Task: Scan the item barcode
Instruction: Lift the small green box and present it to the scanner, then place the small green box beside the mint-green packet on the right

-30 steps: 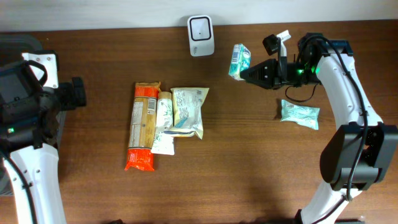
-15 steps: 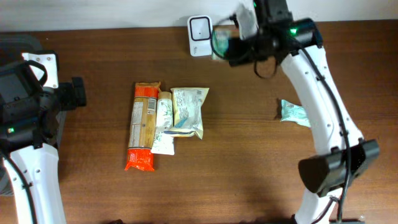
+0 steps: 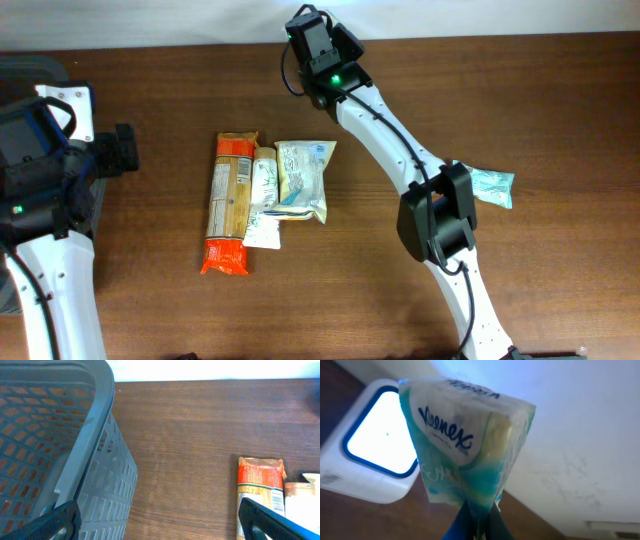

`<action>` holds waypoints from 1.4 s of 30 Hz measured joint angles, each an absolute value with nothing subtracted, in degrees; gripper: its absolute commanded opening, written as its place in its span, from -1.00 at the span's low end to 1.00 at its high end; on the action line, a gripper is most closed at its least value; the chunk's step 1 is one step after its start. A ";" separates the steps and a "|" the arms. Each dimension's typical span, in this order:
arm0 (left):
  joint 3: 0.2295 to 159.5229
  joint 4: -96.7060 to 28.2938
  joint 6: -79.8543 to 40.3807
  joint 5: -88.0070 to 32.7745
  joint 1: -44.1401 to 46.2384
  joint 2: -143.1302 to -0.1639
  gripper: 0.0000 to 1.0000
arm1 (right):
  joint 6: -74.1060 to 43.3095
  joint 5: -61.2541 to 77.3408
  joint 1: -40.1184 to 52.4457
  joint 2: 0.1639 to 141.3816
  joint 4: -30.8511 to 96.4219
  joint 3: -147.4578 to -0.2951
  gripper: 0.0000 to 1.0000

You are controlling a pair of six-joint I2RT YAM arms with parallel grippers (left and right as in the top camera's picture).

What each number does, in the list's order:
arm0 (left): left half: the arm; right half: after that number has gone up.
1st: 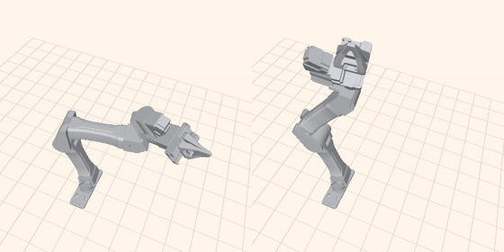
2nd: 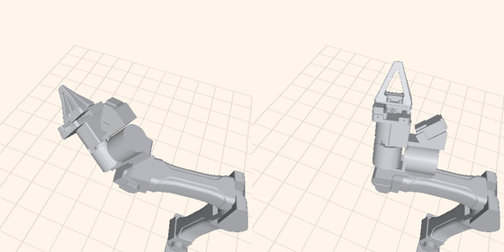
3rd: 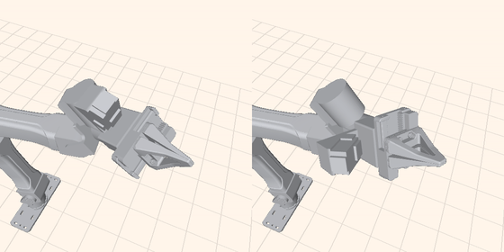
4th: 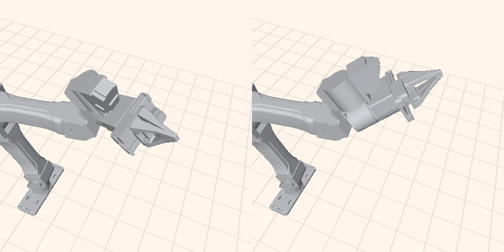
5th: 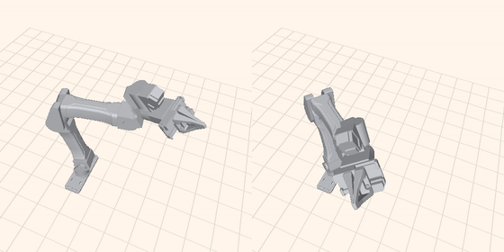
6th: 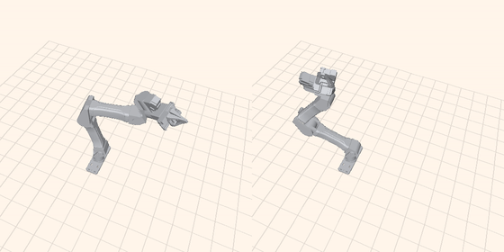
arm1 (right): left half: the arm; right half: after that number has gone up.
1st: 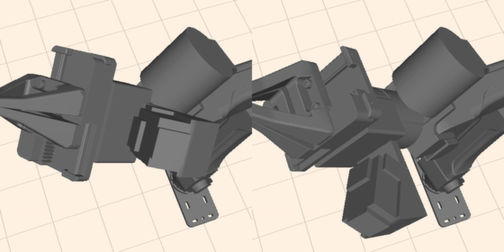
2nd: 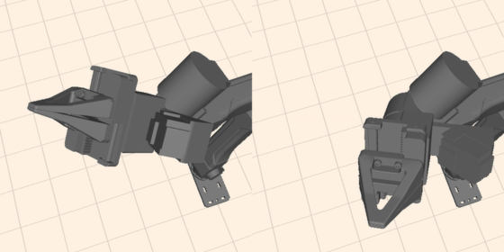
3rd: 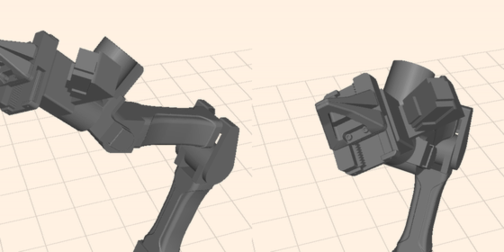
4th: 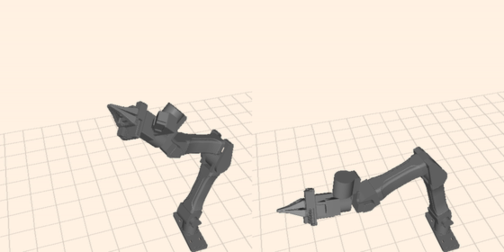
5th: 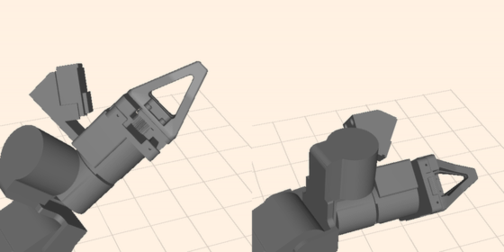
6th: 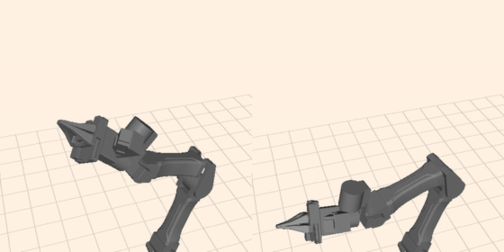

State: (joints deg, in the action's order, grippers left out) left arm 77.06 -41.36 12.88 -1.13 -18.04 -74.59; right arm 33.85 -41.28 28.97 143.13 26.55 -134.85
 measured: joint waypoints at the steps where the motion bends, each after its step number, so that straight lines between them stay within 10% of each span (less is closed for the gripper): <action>1: 77.06 -41.34 12.88 -1.13 -18.04 -74.59 0.98 | 35.27 -41.85 28.97 143.70 25.36 -134.85 -0.92; 29: 77.06 -41.36 12.88 -1.13 -18.04 -74.59 0.98 | 47.94 -42.41 28.71 150.91 19.81 -134.85 -0.92; 42: 77.06 -41.34 12.91 -1.13 -18.04 -74.59 0.98 | -1.85 -12.64 18.98 125.47 88.82 -134.93 -0.92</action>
State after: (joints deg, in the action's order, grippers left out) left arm 77.06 -41.34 12.91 -1.13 -18.04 -74.59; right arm -1.85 -12.64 18.98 125.47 88.82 -134.93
